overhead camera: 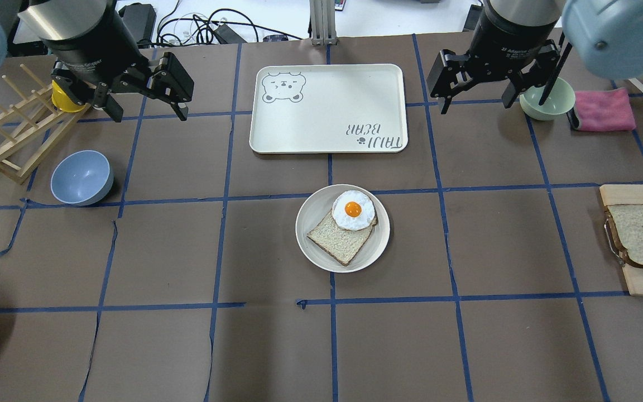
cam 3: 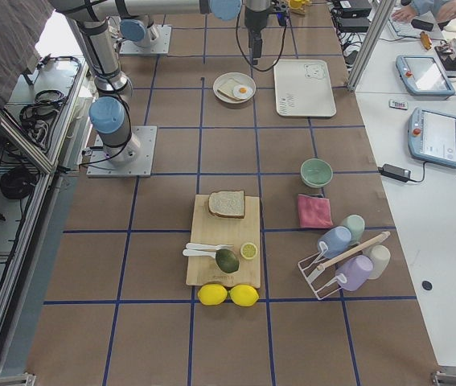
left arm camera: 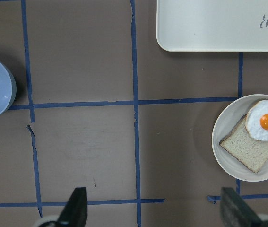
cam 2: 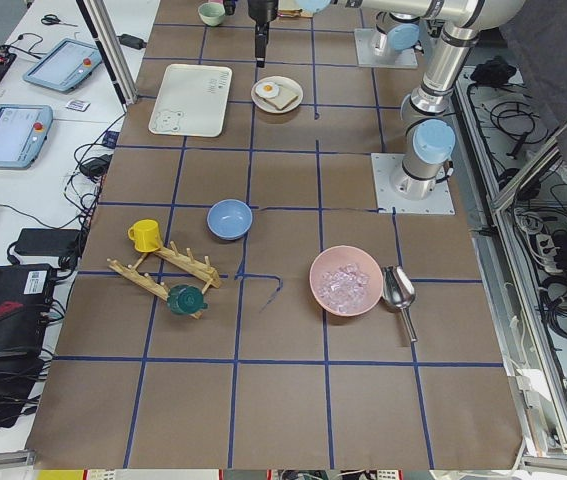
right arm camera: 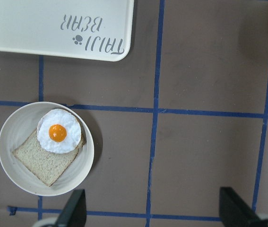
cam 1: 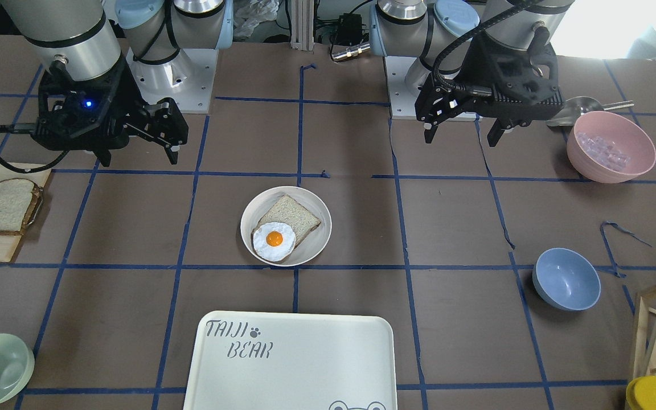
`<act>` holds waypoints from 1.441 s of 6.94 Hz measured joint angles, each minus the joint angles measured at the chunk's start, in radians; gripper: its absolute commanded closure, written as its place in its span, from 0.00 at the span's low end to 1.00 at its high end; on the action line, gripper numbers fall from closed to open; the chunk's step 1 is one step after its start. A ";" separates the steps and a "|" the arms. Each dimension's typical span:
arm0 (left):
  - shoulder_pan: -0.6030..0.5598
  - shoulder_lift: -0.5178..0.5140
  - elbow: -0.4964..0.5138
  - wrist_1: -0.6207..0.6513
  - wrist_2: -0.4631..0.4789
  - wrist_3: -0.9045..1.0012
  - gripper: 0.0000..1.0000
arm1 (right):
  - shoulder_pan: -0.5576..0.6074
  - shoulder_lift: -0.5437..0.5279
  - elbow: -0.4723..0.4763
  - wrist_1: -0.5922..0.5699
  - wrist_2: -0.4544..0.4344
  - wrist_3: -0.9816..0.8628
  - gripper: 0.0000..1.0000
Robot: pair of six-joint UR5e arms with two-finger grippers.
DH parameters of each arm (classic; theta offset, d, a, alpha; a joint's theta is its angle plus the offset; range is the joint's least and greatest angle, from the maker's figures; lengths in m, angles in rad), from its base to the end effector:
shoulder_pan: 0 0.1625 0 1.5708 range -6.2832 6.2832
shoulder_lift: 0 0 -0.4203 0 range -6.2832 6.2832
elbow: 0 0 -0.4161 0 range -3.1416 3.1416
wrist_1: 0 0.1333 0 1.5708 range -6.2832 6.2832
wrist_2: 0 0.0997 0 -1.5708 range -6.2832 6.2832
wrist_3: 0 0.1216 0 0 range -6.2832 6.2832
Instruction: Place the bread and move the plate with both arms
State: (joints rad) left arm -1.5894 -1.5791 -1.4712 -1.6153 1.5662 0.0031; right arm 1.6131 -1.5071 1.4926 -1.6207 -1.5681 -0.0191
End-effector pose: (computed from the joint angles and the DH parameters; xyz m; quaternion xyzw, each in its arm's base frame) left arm -0.1436 -0.5206 0.5039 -0.0109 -0.9997 0.0234 0.0025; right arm 0.1568 -0.5440 0.4730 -0.0307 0.9990 -0.0322 0.0017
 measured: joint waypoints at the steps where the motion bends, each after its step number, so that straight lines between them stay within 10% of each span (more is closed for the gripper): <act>1: 0.000 0.000 0.000 0.000 0.000 0.000 0.00 | 0.000 0.000 0.003 -0.029 -0.001 -0.001 0.00; 10: 0.000 0.003 0.001 0.000 0.002 0.001 0.00 | -0.003 0.004 0.006 -0.052 0.002 0.000 0.00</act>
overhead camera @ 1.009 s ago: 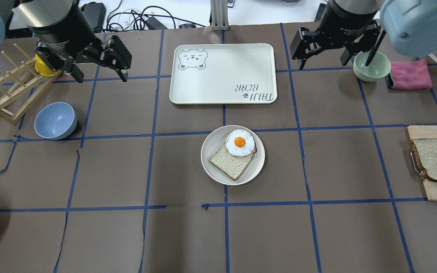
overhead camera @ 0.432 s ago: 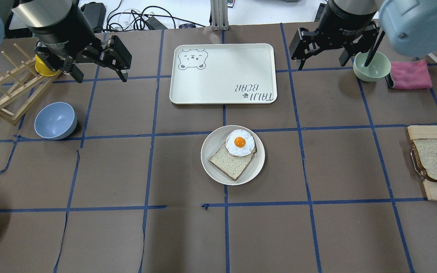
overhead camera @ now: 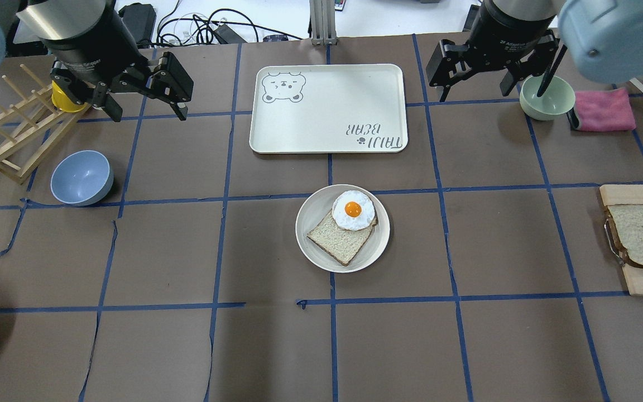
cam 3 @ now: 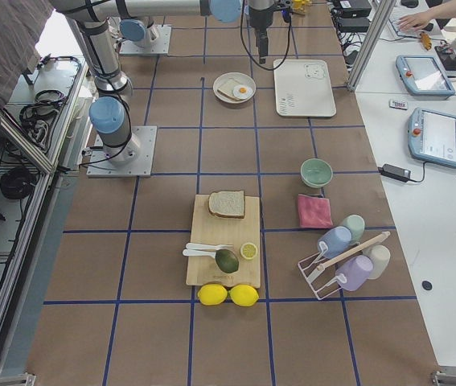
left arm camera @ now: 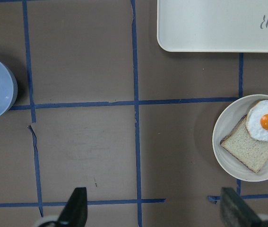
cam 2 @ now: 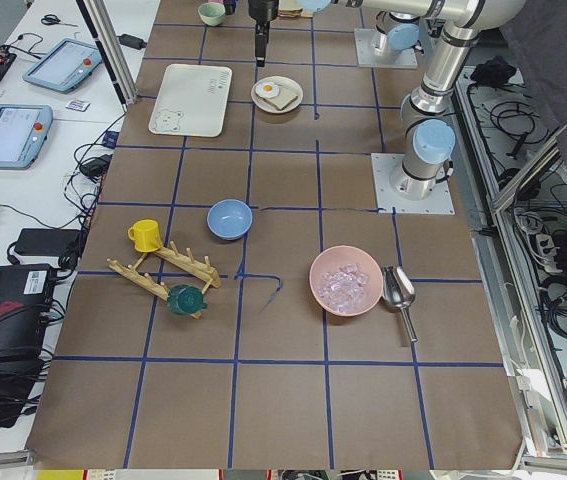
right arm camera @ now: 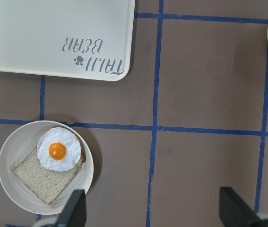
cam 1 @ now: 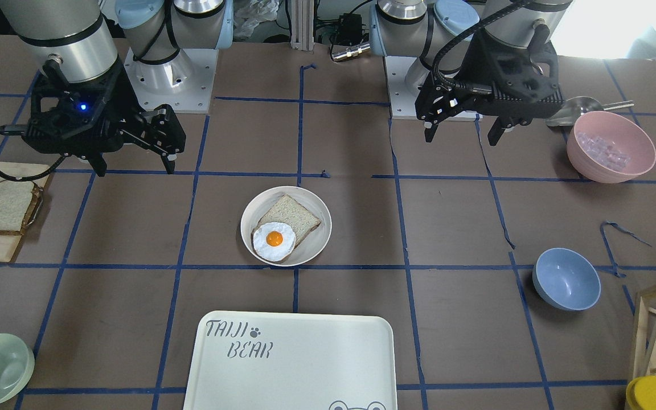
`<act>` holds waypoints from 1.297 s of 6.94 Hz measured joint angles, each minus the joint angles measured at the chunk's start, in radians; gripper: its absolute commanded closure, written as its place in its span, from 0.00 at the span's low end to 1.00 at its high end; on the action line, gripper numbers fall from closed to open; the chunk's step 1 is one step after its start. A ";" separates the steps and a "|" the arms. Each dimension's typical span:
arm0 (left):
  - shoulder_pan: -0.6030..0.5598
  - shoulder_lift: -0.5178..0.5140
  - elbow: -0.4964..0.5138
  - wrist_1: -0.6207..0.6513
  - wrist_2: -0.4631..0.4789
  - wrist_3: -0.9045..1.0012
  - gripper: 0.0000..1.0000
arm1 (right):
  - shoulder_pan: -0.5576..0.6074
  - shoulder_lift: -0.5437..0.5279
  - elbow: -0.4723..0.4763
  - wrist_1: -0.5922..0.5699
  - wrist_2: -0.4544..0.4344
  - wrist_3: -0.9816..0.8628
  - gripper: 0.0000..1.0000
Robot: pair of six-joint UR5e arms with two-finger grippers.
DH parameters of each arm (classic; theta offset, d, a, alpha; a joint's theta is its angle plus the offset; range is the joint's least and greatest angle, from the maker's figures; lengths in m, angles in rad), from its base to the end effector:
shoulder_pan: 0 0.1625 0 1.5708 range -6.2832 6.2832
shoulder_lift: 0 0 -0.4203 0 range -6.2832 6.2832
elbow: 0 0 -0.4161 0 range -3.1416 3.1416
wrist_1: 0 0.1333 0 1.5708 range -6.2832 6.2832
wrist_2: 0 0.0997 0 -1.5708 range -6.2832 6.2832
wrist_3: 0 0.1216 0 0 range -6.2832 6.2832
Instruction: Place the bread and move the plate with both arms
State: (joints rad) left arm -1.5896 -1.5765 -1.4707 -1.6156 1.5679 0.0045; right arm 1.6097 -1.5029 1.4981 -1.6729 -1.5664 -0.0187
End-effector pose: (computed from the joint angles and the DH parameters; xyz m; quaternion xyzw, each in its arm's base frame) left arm -0.1434 -0.5196 0.5055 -0.0117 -0.9996 0.0248 0.0016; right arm 0.1554 -0.5511 0.4736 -0.0289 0.9982 -0.0534 0.0027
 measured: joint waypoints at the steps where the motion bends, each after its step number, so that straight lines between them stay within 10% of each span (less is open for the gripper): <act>1: 0.000 0.001 0.000 -0.001 0.000 0.000 0.00 | -0.001 0.000 0.000 -0.002 -0.001 -0.001 0.00; 9: -0.001 0.000 0.000 -0.002 0.001 0.000 0.00 | -0.097 0.009 0.002 0.015 0.006 -0.021 0.00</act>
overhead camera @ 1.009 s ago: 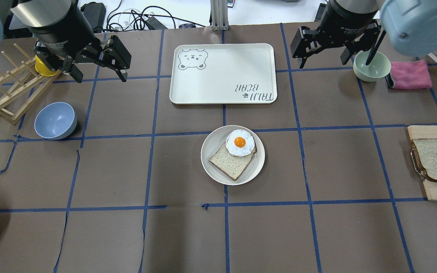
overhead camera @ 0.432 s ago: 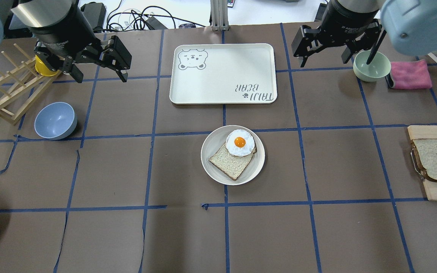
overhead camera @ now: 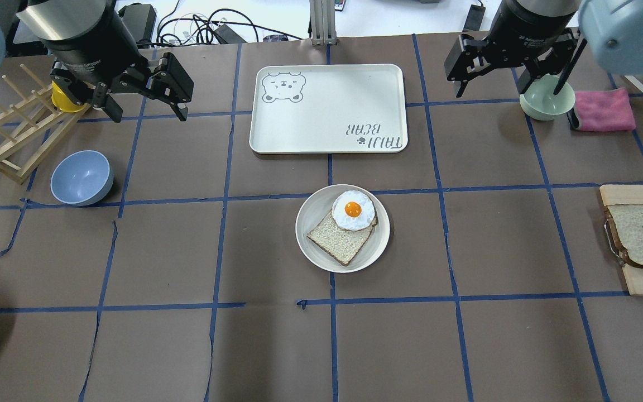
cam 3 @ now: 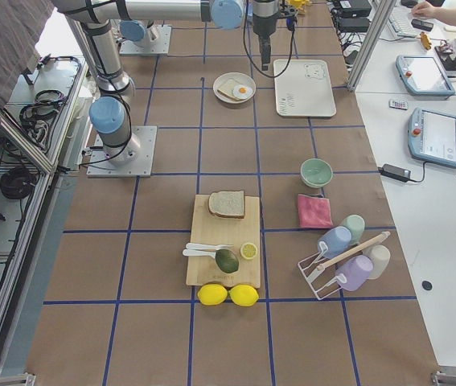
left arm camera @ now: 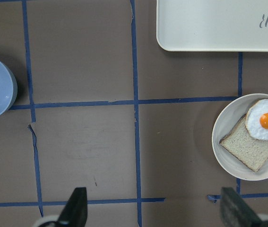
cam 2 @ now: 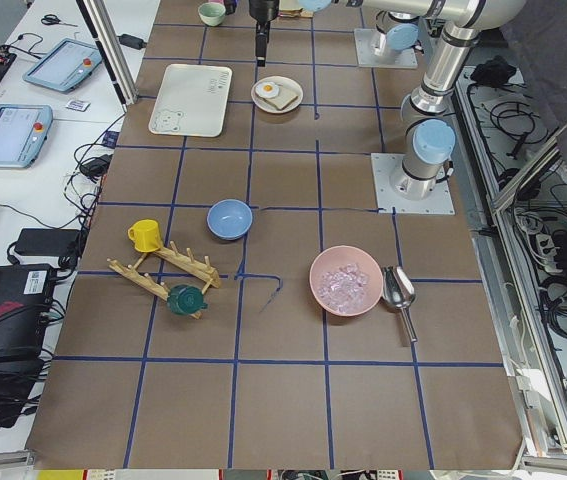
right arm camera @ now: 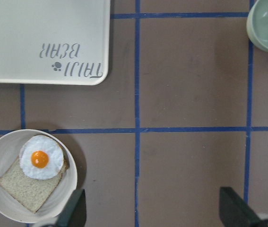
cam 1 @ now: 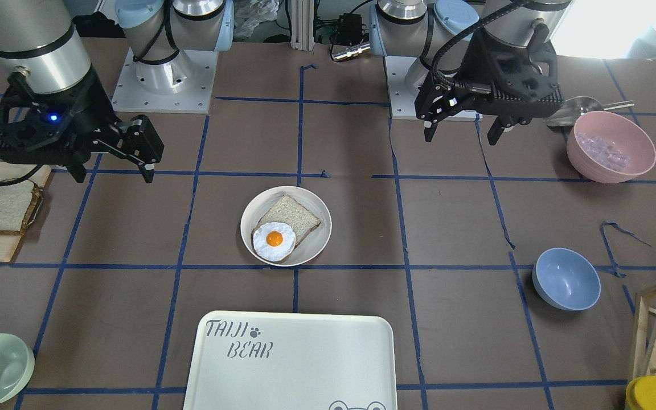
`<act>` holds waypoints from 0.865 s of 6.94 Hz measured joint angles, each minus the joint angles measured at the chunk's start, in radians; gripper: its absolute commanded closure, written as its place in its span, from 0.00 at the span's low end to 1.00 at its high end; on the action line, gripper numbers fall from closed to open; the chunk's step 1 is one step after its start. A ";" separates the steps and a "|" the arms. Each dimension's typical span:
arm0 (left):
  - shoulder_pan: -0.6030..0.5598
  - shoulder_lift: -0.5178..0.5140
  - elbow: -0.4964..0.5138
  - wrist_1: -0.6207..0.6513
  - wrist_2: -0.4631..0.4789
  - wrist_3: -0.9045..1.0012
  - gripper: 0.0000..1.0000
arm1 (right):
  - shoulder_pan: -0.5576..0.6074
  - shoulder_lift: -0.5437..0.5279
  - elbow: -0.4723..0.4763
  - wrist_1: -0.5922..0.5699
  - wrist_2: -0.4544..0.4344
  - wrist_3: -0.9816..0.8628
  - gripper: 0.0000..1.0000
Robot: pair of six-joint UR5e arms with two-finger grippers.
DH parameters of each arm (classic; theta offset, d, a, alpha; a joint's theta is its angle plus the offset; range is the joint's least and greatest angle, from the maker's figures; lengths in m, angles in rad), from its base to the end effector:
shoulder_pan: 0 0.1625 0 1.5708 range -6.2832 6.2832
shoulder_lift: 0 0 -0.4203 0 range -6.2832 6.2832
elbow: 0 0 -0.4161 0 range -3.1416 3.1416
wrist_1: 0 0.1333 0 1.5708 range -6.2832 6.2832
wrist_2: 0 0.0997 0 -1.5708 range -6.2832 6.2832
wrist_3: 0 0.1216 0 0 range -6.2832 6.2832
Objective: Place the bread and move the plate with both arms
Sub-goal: 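Move the right gripper to the bread slice on the wooden board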
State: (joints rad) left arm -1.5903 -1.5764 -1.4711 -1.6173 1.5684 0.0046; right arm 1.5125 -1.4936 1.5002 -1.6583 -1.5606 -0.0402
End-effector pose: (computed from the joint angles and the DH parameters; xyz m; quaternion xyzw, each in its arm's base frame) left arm -0.1437 -0.5193 0.5052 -0.0121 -0.9996 0.0238 0.0014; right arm 0.1018 -0.5646 0.4657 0.0088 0.9991 -0.0406 0.0031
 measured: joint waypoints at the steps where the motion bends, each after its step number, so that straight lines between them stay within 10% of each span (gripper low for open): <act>1: 0.001 0.000 0.000 0.000 0.000 0.000 0.00 | -0.090 0.001 0.003 0.028 0.006 -0.054 0.00; 6: 0.001 0.000 -0.002 0.001 0.001 0.000 0.00 | -0.623 0.147 0.086 -0.016 0.089 -0.627 0.00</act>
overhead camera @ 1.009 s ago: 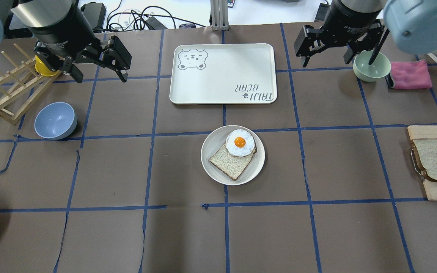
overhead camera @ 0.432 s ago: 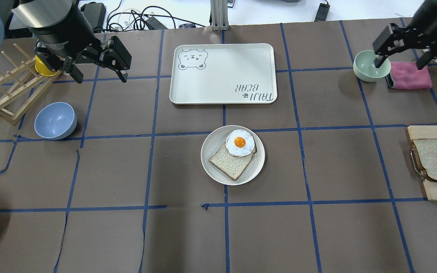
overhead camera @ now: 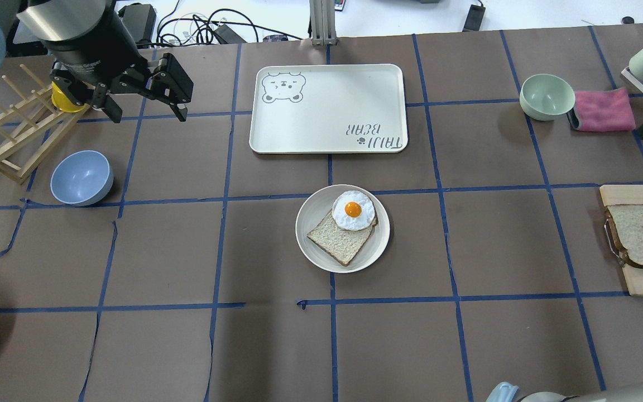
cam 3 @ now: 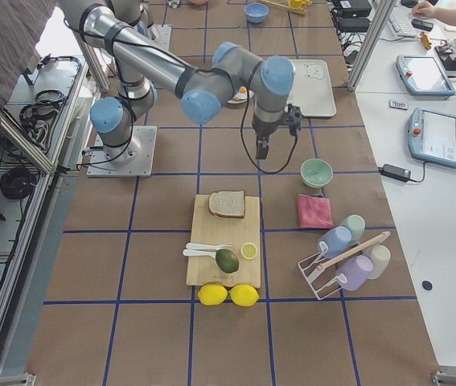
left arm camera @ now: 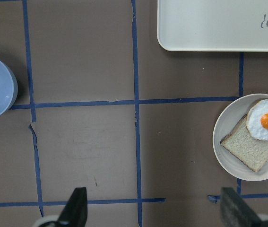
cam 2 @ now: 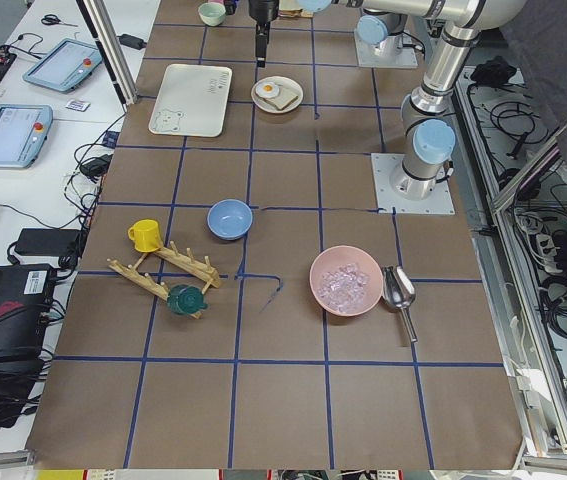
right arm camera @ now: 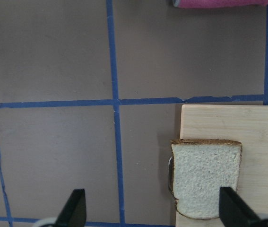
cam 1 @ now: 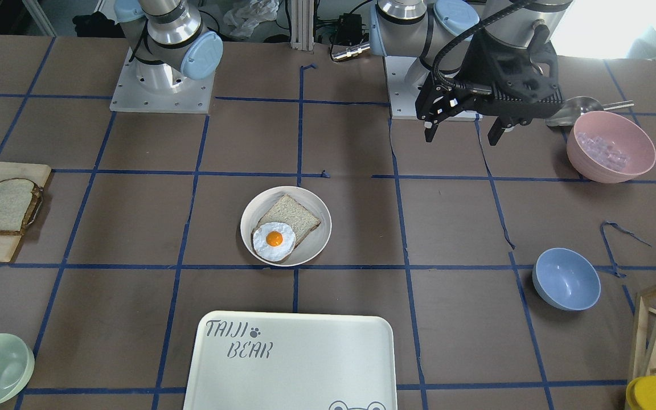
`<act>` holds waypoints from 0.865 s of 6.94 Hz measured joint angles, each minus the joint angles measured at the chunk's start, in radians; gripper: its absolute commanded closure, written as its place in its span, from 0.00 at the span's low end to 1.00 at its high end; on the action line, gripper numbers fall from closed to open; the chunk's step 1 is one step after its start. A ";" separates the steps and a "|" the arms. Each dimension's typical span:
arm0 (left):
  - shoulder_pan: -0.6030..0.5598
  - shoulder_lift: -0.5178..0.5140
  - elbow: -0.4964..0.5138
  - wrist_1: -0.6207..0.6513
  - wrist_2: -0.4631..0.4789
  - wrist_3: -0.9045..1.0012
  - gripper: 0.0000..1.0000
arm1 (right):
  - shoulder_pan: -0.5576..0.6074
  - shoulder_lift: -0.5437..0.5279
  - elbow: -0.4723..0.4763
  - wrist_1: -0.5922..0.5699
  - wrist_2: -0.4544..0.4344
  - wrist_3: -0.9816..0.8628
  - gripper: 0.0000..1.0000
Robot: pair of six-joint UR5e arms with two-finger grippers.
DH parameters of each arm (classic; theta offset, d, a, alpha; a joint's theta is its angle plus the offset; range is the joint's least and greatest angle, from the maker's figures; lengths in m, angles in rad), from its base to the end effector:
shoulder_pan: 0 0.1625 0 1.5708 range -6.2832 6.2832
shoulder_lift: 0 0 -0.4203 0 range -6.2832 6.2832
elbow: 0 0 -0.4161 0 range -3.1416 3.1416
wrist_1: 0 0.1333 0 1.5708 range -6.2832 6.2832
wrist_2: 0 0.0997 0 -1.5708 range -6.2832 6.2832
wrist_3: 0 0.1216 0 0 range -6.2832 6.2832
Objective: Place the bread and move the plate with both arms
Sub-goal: 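Move the right gripper to the bread slice on the wooden board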
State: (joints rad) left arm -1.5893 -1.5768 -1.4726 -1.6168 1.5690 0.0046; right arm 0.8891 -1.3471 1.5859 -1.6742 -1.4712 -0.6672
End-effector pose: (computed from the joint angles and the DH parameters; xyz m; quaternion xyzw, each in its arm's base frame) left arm -0.1432 -0.5195 0.5042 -0.0116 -0.9997 0.0231 0.0011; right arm -0.2526 -0.5420 0.3406 0.0106 0.9964 0.0218 0.0810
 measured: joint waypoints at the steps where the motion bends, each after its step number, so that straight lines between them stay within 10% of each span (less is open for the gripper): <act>1: 0.001 0.000 0.000 0.000 0.000 0.000 0.00 | -0.064 0.053 0.027 -0.043 0.009 -0.069 0.01; 6: 0.002 0.000 0.000 0.000 0.000 0.000 0.00 | -0.210 0.122 0.229 -0.206 -0.017 -0.123 0.27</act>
State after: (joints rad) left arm -1.5877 -1.5765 -1.4726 -1.6168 1.5693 0.0046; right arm 0.6794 -1.2248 1.8145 -1.8804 -1.4880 -0.7902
